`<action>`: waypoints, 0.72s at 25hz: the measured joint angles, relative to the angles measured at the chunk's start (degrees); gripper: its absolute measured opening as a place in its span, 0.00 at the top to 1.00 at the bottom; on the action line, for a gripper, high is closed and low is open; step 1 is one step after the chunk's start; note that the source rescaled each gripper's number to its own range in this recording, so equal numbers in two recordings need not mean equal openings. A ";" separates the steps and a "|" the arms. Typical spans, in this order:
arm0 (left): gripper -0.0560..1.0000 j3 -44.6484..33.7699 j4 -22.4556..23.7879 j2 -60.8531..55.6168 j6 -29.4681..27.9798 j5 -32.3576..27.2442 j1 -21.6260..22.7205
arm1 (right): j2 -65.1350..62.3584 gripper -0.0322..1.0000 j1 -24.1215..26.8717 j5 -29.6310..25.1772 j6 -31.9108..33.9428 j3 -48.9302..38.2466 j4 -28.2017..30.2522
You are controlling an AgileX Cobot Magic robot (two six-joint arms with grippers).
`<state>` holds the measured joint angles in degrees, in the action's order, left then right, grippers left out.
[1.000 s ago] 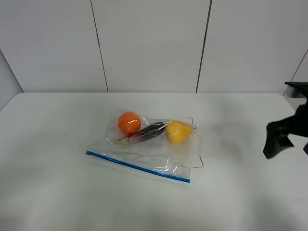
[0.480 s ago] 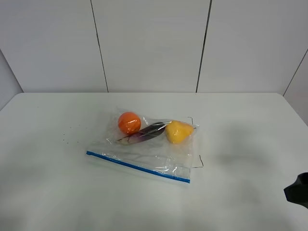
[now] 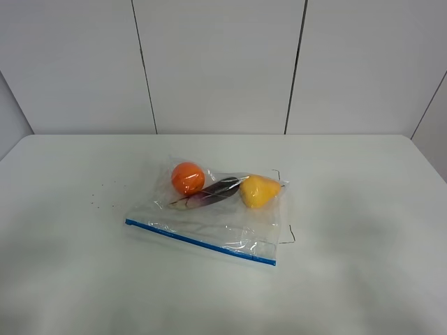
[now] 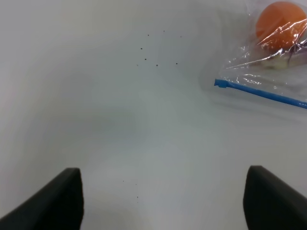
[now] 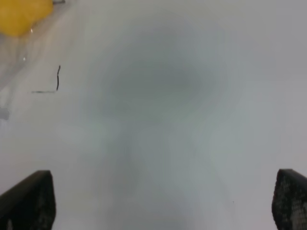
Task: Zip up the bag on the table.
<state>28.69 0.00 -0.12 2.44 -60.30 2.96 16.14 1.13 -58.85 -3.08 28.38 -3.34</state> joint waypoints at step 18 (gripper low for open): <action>0.09 0.00 0.00 0.00 0.00 0.00 0.00 | -16.29 0.00 0.00 0.00 0.53 -0.11 0.10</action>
<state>28.69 0.00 -0.12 2.44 -60.30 2.96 -0.16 1.13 -58.85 -2.55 28.27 -3.24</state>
